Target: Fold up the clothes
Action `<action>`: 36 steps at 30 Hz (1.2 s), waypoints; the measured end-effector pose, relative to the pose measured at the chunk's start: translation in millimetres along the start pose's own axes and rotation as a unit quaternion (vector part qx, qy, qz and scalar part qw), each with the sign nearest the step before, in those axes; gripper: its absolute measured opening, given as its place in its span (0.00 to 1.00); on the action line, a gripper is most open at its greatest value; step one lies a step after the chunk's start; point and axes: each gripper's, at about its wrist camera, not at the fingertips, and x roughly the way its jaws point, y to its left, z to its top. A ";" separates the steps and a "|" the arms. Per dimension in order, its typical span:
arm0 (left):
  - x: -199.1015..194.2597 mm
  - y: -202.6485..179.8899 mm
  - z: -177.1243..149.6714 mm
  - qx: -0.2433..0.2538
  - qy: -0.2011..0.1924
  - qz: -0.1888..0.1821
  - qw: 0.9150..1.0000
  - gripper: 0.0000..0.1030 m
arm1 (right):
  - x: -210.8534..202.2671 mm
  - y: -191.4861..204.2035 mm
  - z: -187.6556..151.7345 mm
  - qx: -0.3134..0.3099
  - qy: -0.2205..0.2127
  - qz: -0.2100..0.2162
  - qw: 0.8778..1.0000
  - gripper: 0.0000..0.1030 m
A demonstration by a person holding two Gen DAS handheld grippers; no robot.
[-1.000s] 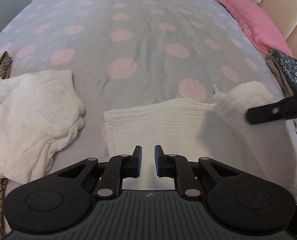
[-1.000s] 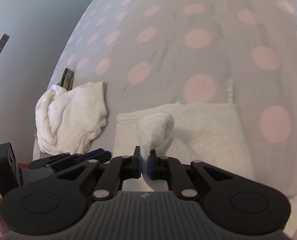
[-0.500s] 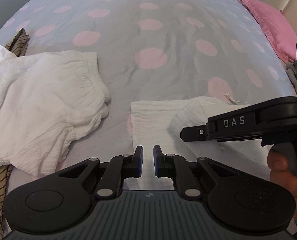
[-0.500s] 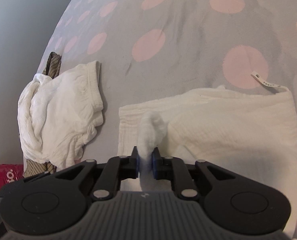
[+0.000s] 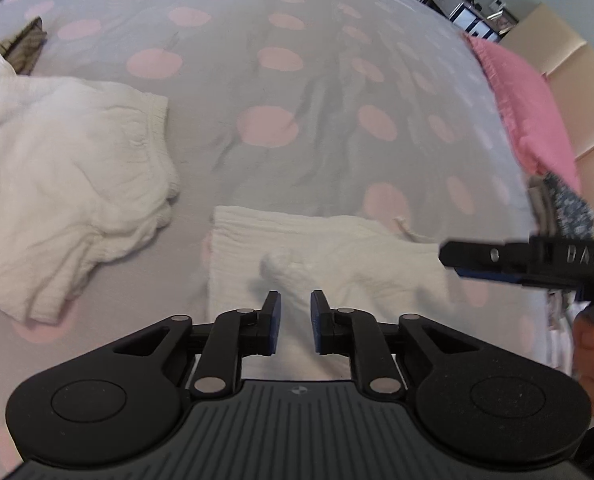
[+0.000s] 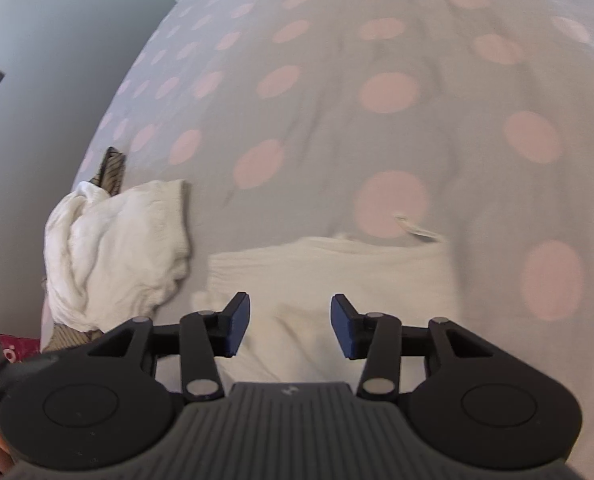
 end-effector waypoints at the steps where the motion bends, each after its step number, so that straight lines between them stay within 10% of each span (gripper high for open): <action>1: 0.2 -2.7 -0.1 -0.003 0.002 -0.007 1.000 0.17 | -6.7 -8.8 -4.1 0.000 0.000 -0.006 1.000 0.48; 15: 31.6 -47.2 -18.1 0.006 0.051 -0.029 0.998 0.25 | 5.0 -63.3 -73.0 -0.105 0.053 -0.068 0.991 0.25; 36: 9.0 -4.6 -41.7 -0.024 0.069 0.065 0.995 0.27 | -2.8 15.6 -136.7 -0.200 0.160 0.113 0.960 0.25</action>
